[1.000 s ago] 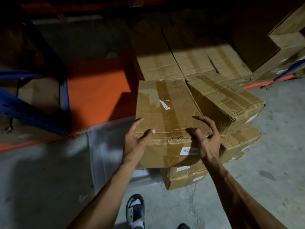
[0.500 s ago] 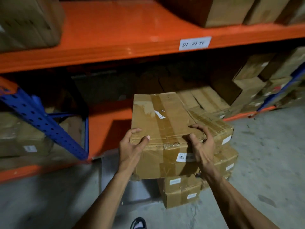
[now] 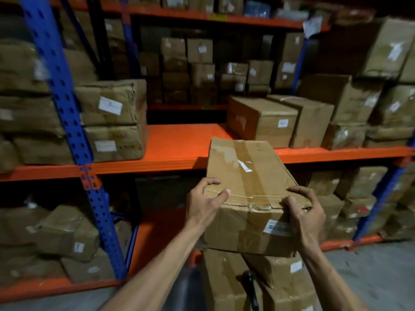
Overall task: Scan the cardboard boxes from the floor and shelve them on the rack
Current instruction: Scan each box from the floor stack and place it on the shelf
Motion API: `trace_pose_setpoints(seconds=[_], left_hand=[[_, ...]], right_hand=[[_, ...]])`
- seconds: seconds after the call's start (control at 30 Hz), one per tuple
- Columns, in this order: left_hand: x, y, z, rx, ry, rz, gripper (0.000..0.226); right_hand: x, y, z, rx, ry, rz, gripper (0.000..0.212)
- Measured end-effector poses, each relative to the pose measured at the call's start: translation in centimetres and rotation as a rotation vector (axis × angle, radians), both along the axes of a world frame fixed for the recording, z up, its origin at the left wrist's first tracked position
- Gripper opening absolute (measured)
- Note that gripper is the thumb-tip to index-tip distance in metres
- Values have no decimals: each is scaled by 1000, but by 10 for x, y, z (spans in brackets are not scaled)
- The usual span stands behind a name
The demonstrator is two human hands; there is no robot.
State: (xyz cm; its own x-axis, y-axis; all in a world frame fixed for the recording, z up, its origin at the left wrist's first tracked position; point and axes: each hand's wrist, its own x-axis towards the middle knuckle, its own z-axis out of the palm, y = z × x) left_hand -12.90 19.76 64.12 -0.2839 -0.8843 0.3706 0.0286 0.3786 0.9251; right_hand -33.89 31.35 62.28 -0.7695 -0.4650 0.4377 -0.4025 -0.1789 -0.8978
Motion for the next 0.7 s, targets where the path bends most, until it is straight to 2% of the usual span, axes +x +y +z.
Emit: trace_pose_setpoints(seconds=[0.17, 0.33, 0.63, 0.7], left_hand=[[23, -25, 50, -80, 19, 106, 31], [56, -80, 70, -100, 48, 228, 27], [98, -231, 40, 21, 39, 326, 18], [101, -265, 30, 35, 39, 329, 23]], right_hand=[[16, -38, 49, -81, -15, 59, 30], [44, -116, 71, -96, -15, 146, 25], [78, -290, 42, -44, -33, 264, 26], [81, -324, 31, -32, -41, 268, 25]])
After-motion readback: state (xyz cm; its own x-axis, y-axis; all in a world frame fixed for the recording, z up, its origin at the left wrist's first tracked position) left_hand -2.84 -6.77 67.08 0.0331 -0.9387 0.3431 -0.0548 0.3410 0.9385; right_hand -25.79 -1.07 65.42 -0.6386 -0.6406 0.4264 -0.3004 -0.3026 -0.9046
